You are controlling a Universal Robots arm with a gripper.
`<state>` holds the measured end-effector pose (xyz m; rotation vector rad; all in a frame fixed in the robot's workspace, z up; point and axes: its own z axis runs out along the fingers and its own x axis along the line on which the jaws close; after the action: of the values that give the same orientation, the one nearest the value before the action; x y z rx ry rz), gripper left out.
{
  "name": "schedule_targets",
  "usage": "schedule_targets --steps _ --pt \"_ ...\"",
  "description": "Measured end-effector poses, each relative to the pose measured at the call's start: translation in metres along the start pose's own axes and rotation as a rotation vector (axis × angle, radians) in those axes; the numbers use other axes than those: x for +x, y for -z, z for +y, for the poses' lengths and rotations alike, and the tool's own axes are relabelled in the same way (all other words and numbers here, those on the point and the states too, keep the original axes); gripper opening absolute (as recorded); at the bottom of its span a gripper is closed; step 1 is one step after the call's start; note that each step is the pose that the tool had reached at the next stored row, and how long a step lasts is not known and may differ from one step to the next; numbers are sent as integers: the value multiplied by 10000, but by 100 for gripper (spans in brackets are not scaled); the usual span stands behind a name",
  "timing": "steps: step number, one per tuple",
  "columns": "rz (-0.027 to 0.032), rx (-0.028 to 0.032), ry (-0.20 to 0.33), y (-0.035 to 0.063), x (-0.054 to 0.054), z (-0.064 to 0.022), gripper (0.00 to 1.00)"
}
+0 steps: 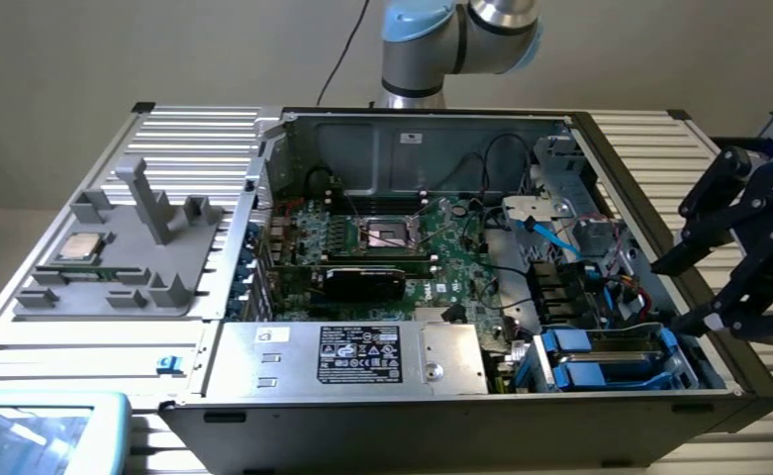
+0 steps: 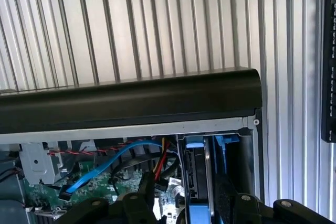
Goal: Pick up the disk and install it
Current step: 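Insert the first disk wire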
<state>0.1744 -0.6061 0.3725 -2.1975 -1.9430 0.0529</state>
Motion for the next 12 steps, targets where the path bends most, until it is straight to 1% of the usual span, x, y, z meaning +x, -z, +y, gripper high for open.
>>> schedule_targets --steps 4,7,12 --pt "35 -1 -32 -24 32 3 58" --pt "74 -6 -101 -57 39 25 58" --pt "171 -56 -553 -135 31 44 58"
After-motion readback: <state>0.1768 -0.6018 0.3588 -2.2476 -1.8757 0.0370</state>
